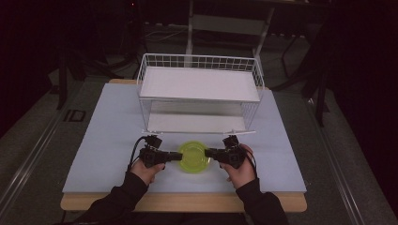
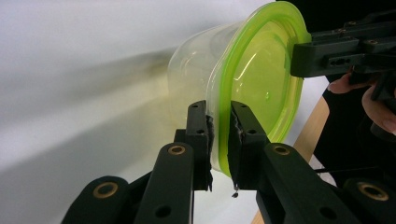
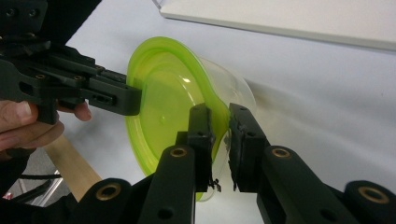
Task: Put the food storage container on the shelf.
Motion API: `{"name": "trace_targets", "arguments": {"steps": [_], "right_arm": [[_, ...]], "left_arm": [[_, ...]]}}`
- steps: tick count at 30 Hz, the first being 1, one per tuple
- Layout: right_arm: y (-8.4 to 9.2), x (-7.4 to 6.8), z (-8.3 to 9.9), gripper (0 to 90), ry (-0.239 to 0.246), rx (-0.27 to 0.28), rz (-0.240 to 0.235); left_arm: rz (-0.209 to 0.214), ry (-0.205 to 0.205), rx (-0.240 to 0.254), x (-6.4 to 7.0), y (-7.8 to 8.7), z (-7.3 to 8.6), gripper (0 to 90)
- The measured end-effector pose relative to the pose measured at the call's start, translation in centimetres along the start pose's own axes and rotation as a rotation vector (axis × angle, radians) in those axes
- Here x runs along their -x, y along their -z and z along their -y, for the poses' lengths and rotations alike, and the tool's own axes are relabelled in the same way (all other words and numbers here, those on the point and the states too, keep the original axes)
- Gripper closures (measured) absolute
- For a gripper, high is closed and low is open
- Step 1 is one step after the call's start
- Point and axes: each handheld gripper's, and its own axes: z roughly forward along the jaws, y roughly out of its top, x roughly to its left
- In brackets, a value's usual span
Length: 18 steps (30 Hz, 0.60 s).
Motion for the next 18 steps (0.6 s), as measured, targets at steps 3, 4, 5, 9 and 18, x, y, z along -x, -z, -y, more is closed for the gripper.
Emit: {"name": "trace_targets", "arguments": {"steps": [3, 4, 5, 9, 18], "right_arm": [[0.3, -0.1, -0.3, 80.3, 0.023, 0.011, -0.007], [0.5, -0.2, -0.4, 80.3, 0.026, 0.014, -0.009], [0.7, -0.2, -0.6, 80.3, 0.034, 0.018, -0.012], [1.5, -0.9, -1.5, 80.3, 0.065, 0.040, -0.016], [3.6, -2.5, -4.0, 80.3, 0.110, 0.089, -0.022]], "left_arm": [[-0.008, 0.003, -0.001, 0.5, 0.4, -0.4, 80.8], [-0.009, -0.003, 0.003, 0.7, 0.6, -0.5, 80.8], [-0.010, -0.007, 0.007, 0.9, 0.8, -0.7, 80.8], [-0.008, -0.018, 0.034, 1.7, 1.9, -1.4, 81.1], [-0.001, -0.054, 0.098, 3.3, 4.4, -3.3, 81.3]]}}
